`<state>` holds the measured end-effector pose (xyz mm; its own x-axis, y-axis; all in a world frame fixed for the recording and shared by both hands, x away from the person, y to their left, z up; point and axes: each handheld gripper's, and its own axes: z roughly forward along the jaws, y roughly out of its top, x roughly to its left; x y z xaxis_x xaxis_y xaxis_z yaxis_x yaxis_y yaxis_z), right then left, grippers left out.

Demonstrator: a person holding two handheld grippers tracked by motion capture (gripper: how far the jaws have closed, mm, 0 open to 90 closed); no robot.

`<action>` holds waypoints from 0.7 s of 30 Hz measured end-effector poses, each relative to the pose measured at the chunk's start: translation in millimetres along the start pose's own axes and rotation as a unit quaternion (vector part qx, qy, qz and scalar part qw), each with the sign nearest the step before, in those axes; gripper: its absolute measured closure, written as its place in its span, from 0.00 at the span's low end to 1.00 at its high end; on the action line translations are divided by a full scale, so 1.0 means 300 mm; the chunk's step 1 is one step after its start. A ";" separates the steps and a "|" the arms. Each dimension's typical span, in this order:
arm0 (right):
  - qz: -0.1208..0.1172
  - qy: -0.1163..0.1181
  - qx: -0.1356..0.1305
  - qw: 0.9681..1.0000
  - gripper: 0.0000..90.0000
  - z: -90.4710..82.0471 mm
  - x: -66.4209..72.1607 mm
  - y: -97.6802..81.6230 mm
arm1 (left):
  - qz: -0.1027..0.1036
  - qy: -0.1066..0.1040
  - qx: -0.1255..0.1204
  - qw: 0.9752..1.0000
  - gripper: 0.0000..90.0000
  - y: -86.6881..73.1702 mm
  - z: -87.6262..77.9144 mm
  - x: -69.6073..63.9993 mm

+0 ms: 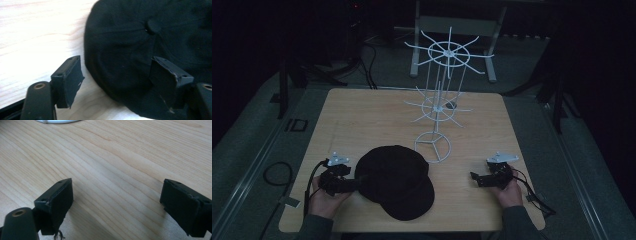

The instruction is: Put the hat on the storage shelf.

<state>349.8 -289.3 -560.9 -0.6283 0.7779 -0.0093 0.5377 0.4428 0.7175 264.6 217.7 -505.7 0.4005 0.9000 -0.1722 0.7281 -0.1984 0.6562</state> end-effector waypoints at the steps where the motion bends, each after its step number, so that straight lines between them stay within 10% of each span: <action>1: 0.000 0.000 0.000 1.000 0.12 0.000 0.000 0.000 | 0.002 -0.002 0.003 1.000 0.27 -0.002 0.003 -0.006; 21: 0.001 0.000 0.000 1.000 0.12 0.000 0.000 0.000 | -0.050 -0.015 0.047 0.998 0.21 -0.058 0.087 -0.051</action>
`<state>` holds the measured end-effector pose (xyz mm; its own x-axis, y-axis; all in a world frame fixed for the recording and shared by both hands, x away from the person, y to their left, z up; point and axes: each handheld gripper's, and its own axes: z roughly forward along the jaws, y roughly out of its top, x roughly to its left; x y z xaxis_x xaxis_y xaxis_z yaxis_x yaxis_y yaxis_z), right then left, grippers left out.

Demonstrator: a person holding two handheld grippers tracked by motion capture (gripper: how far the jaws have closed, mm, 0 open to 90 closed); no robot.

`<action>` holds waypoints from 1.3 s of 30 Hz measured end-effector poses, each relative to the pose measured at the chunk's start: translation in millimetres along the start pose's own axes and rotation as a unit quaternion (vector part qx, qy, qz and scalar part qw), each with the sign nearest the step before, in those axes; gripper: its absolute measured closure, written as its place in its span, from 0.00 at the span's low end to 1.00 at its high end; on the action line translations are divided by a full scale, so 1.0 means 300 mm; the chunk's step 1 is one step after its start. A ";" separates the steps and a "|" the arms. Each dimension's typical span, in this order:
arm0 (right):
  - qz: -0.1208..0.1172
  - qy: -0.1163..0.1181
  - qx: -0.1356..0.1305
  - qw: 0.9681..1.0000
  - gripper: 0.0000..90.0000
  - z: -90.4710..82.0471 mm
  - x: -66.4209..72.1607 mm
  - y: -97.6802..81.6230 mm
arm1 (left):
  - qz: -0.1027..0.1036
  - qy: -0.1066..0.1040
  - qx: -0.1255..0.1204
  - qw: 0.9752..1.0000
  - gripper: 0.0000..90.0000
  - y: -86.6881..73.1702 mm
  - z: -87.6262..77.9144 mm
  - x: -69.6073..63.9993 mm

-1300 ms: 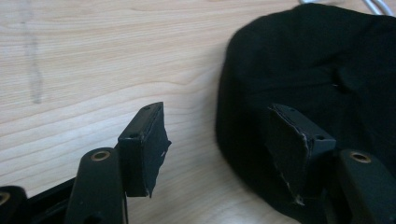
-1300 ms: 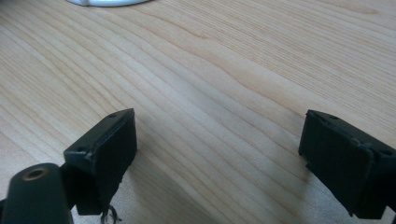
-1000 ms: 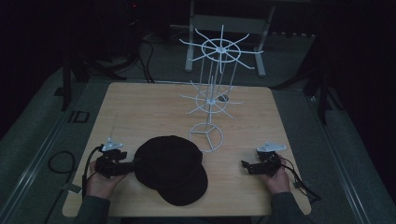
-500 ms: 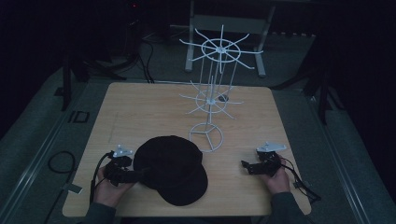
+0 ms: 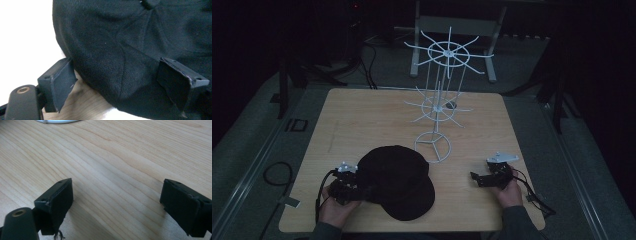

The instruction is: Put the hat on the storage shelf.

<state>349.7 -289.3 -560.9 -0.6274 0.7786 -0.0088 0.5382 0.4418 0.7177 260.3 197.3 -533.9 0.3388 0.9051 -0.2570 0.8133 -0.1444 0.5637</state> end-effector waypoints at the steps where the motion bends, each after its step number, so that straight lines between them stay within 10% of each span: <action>1: 0.000 0.000 0.000 1.000 0.12 0.000 0.000 0.000 | -0.001 0.006 0.004 1.000 0.24 0.002 0.009 -0.001; 7: 0.000 0.000 0.000 1.000 0.12 0.000 0.000 0.000 | 0.018 0.053 0.020 0.998 0.49 0.020 0.037 -0.006; 16: 0.000 0.000 0.000 1.000 0.12 0.000 0.000 0.000 | -0.006 0.074 0.022 0.997 0.74 0.055 0.039 0.066; 26: 0.000 0.000 0.000 1.000 0.12 0.000 0.000 0.000 | -0.020 0.088 0.043 0.995 0.70 0.112 0.059 0.090; 39: 0.000 0.000 0.000 1.000 0.12 0.000 0.000 0.000 | -0.030 0.044 0.000 0.999 0.87 0.118 0.022 0.141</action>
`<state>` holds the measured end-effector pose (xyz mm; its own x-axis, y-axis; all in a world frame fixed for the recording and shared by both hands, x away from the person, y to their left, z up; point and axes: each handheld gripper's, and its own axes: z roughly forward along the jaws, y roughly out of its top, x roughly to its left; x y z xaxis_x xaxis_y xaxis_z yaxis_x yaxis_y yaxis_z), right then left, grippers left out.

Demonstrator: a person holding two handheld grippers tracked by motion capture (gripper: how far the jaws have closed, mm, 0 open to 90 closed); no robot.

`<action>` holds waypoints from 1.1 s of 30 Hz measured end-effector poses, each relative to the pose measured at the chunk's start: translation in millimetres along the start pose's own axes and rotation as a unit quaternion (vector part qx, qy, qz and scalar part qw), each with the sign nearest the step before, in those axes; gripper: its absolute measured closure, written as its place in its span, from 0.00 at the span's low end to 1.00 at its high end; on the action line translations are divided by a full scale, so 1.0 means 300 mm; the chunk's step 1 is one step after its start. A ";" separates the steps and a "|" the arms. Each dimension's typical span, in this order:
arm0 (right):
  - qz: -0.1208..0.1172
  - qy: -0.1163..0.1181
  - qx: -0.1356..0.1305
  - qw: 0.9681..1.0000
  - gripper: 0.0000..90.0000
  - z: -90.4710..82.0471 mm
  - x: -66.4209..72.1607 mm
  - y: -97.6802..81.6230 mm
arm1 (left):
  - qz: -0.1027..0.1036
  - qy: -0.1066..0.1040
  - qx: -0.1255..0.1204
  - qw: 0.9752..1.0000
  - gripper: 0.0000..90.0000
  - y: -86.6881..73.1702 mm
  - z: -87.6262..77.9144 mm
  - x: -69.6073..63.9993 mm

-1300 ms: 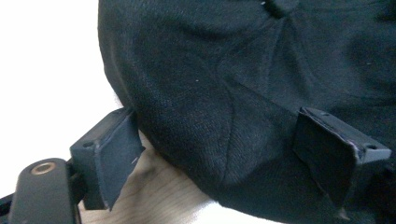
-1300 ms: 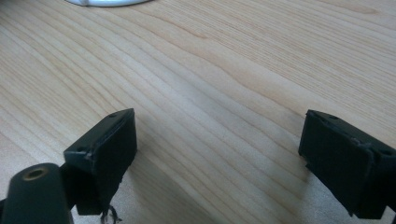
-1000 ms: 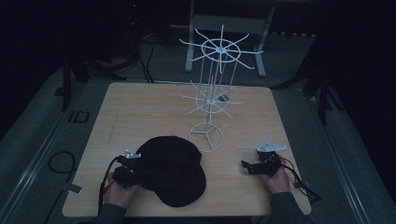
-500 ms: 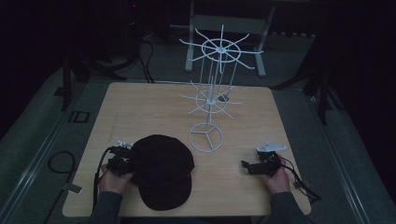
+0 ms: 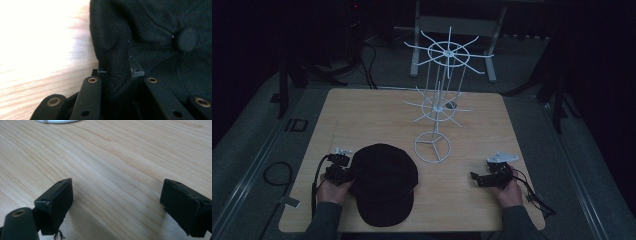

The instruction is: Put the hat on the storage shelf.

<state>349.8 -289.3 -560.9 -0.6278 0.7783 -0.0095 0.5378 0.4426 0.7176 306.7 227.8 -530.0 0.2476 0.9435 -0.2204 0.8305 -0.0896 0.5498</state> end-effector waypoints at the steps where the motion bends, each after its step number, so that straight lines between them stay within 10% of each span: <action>1: 0.000 0.000 0.000 1.000 0.12 0.000 0.000 0.000 | -0.001 -0.003 -0.007 1.000 0.87 0.003 -0.010 0.002; 33: 0.001 0.000 0.000 1.000 0.12 0.000 0.001 0.000 | 0.072 -0.062 -0.124 0.988 0.87 0.121 -0.274 0.046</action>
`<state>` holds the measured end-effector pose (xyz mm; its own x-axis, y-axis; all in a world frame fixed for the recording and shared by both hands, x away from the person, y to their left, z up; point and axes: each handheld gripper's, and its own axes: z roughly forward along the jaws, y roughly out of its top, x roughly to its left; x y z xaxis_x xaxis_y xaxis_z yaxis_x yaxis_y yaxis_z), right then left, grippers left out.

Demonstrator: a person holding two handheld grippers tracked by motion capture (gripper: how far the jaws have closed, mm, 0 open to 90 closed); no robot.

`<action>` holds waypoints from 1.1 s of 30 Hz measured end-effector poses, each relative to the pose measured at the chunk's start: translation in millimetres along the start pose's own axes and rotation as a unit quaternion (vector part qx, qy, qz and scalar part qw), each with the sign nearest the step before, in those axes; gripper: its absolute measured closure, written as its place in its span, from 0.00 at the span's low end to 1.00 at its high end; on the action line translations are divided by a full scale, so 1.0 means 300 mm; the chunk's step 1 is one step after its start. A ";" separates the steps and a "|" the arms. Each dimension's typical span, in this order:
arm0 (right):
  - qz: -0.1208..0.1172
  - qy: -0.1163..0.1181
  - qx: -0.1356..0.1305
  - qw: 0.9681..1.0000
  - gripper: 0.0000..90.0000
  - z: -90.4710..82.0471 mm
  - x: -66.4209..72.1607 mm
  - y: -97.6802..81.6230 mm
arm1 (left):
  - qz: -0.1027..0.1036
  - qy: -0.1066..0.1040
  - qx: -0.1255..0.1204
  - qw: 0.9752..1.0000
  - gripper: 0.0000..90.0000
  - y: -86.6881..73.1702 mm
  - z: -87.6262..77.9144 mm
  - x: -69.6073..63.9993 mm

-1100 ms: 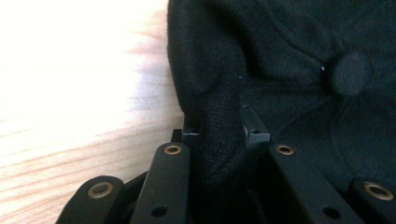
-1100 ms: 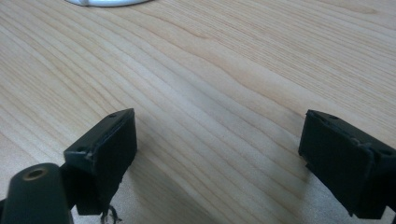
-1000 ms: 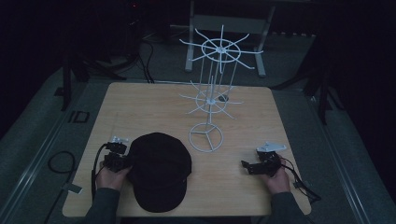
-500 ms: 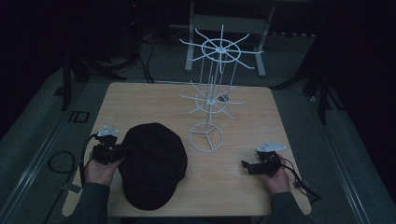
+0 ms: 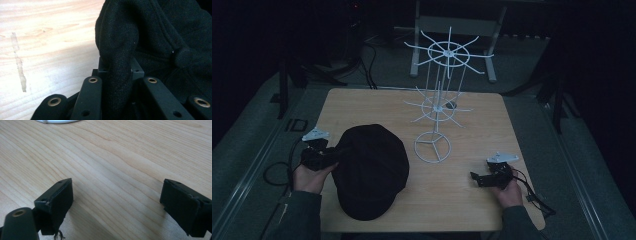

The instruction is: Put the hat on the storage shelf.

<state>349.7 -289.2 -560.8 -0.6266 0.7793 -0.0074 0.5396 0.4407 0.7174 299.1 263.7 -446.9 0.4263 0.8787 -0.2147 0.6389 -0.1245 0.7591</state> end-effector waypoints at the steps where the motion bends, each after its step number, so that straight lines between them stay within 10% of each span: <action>1: 0.000 0.000 0.000 1.000 0.12 0.000 0.000 0.000 | 0.002 -0.001 -0.003 1.000 0.87 0.004 -0.006 0.002; 33: 0.001 0.000 -0.001 1.000 0.12 0.000 0.000 0.000 | 0.038 -0.031 -0.061 0.997 0.87 0.120 -0.117 0.015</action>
<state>349.7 -289.0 -560.8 -0.6251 0.7805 -0.0058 0.5401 0.4378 0.7188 301.6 279.5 -398.9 0.5115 0.8386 -0.1875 0.5214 -0.1295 0.8434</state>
